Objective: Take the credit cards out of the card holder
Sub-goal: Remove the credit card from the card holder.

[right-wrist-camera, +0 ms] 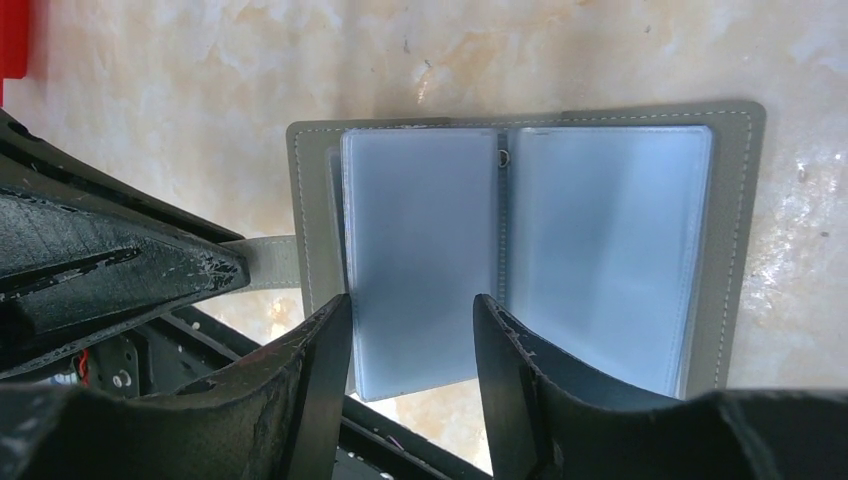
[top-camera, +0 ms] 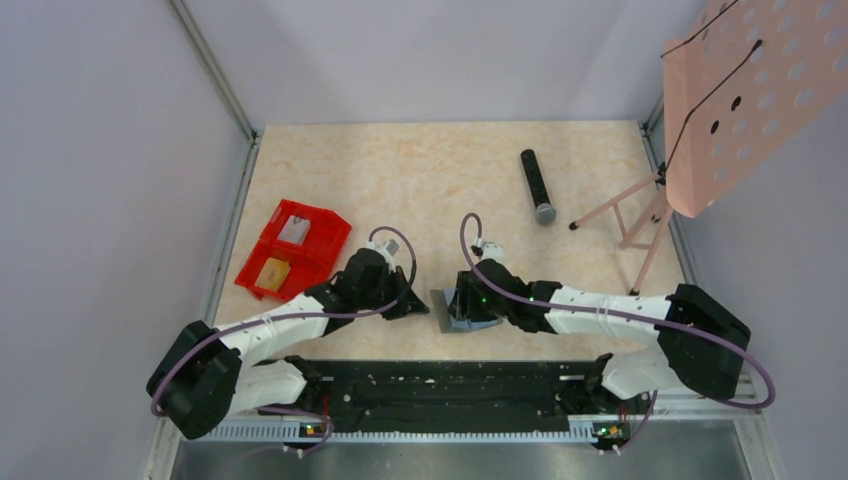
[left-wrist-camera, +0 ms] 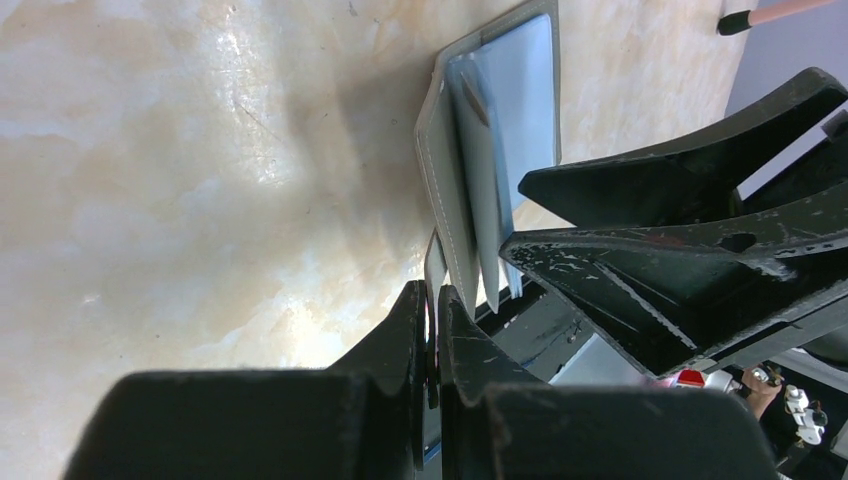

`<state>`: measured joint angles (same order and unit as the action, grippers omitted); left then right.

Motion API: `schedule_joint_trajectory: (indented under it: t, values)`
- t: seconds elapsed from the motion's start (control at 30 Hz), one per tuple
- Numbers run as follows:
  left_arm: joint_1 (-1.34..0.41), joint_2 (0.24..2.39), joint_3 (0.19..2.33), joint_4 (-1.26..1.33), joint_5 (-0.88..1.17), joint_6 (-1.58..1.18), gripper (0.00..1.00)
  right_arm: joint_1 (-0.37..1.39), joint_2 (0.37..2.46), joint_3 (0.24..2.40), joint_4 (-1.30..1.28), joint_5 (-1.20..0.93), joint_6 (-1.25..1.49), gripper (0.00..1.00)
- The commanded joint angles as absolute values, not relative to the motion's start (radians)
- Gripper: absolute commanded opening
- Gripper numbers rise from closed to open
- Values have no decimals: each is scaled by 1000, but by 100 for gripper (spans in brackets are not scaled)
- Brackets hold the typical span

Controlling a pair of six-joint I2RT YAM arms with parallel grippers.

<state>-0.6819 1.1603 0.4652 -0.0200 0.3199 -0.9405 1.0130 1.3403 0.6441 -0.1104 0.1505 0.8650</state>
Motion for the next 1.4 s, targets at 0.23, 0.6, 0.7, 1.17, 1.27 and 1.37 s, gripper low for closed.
schedule_joint_trajectory:
  t: [0.23, 0.6, 0.7, 1.17, 1.27, 1.37]
  values:
    - [-683, 1135, 453, -24, 307, -933, 0, 1025, 1272, 672, -147, 211, 857, 52]
    - [-684, 1129, 449, -27, 305, -934, 0, 1026, 1267, 669, -162, 224, 856, 41]
    - [-684, 1128, 448, -29, 303, -933, 0, 1025, 1260, 672, -183, 239, 855, 41]
    - [-683, 1132, 465, -72, 272, -893, 0, 1025, 1225, 683, -294, 324, 848, 41]
    - [-683, 1143, 470, -67, 288, -875, 0, 1025, 1215, 692, -333, 354, 846, 50]
    - [-683, 1154, 481, -76, 294, -858, 0, 1025, 1205, 708, -366, 367, 841, 51]
